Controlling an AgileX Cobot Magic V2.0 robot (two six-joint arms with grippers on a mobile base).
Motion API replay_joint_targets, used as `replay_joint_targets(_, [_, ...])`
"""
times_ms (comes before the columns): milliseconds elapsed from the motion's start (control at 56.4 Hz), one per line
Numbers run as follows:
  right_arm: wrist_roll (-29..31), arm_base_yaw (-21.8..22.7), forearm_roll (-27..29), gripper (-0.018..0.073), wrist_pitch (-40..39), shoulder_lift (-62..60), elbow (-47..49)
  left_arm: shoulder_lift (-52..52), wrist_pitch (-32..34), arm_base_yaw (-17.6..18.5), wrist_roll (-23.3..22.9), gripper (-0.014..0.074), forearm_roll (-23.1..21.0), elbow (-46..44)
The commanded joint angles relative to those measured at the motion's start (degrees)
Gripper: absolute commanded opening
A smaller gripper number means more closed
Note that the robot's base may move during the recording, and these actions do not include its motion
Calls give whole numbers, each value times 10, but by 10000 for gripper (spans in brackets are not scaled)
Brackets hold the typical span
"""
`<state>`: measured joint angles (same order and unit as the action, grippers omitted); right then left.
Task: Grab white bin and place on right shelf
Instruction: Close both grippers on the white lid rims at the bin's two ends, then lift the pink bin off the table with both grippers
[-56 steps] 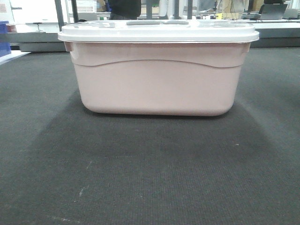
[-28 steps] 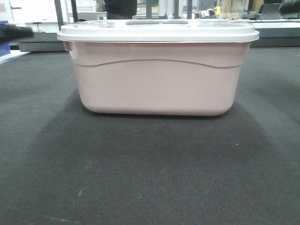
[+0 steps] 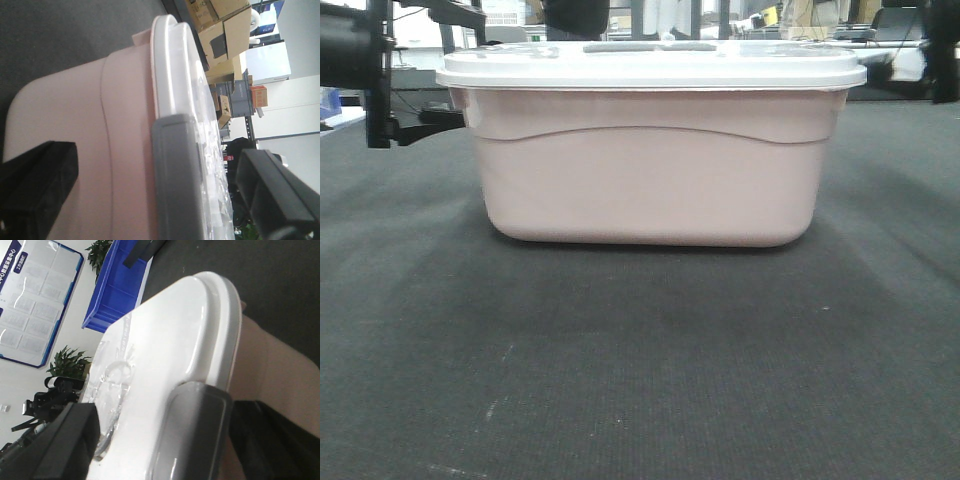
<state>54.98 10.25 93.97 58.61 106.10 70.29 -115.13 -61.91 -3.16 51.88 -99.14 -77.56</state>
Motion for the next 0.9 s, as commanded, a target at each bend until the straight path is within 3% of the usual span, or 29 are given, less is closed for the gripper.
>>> replay_joint_targets(0, [13, -9, 44, 633, 31, -16, 20, 29, -16, 10, 9, 545, -53, -20])
replay_joint_targets(195, [18, -17, 45, 606, 24, -12, 20, 29, -16, 14, 9, 545, -57, -20])
replay_joint_targets(266, [18, -17, 45, 546, 20, -12, 20, 29, -16, 15, 9, 545, -58, -20])
replay_joint_targets(354, [18, -17, 45, 400, 19, -12, 20, 29, -16, 16, 9, 514, -58, -20])
replay_joint_targets(532, [18, -17, 45, 174, 21, -12, 20, 29, -23, 16, 9, 308, -58, -20])
replay_joint_targets(780, [18, -17, 45, 59, 51, -12, 20, 29, -55, 16, 9, -128, -58, -20])
replay_joint_targets(886, [18, -17, 47, 59, 67, -12, 20, 29, -68, 16, 9, -116, -59, -22])
